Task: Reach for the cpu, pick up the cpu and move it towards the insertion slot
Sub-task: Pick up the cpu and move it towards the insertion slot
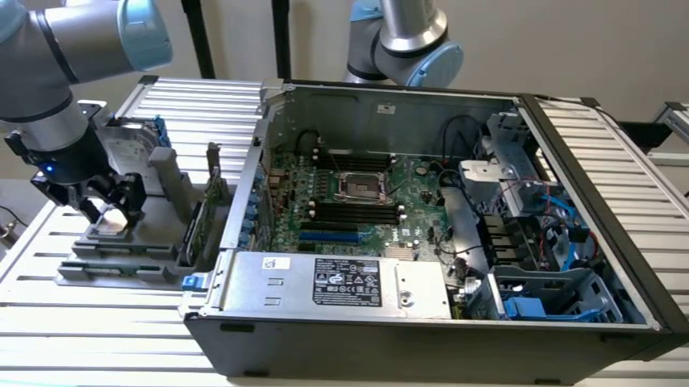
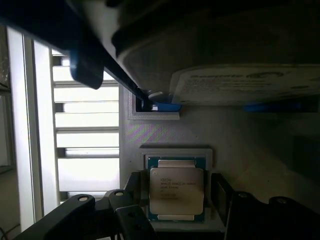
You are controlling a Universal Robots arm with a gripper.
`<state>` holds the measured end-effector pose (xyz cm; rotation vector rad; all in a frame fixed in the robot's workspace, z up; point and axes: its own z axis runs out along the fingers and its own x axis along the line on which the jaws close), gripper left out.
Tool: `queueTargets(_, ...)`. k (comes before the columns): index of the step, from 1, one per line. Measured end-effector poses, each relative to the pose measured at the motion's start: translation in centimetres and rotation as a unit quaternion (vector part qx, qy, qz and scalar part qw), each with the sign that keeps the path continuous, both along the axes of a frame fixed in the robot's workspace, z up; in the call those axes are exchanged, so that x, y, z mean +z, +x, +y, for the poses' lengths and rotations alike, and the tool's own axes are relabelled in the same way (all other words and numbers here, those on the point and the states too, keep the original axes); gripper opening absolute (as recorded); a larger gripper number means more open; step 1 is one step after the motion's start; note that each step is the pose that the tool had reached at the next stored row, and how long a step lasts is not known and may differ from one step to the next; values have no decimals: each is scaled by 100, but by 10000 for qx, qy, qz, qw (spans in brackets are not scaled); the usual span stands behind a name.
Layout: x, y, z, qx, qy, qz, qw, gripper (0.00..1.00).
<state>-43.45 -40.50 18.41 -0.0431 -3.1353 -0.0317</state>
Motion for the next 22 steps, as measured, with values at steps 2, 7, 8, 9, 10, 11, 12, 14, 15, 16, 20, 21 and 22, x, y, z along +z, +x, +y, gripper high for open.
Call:
queueTargets(2, -1, 0, 0, 0, -1, 0, 10000, 67)
queueTargets(7, -1, 0, 0, 0, -3, 1, 10000, 58)
queueTargets(8, -1, 0, 0, 0, -3, 1, 10000, 58)
queueTargets(9, -1, 0, 0, 0, -3, 1, 10000, 58)
queueTargets(10, -1, 0, 0, 0, -3, 1, 10000, 56)
queueTargets(11, -1, 0, 0, 0, -3, 1, 10000, 56)
queueTargets(12, -1, 0, 0, 0, -3, 1, 10000, 55)
queueTargets(14, 2, 0, 0, 0, -2, 0, 10000, 55)
queueTargets(15, 11, 0, 0, 0, -3, 0, 10000, 55)
queueTargets(16, 23, 0, 0, 0, -3, 0, 10000, 55)
queueTargets(20, 123, 0, 0, 0, -3, 1, 10000, 55)
queueTargets(21, 169, 0, 0, 0, -3, 1, 10000, 55)
queueTargets(22, 213, 0, 0, -1, -3, 1, 10000, 55)
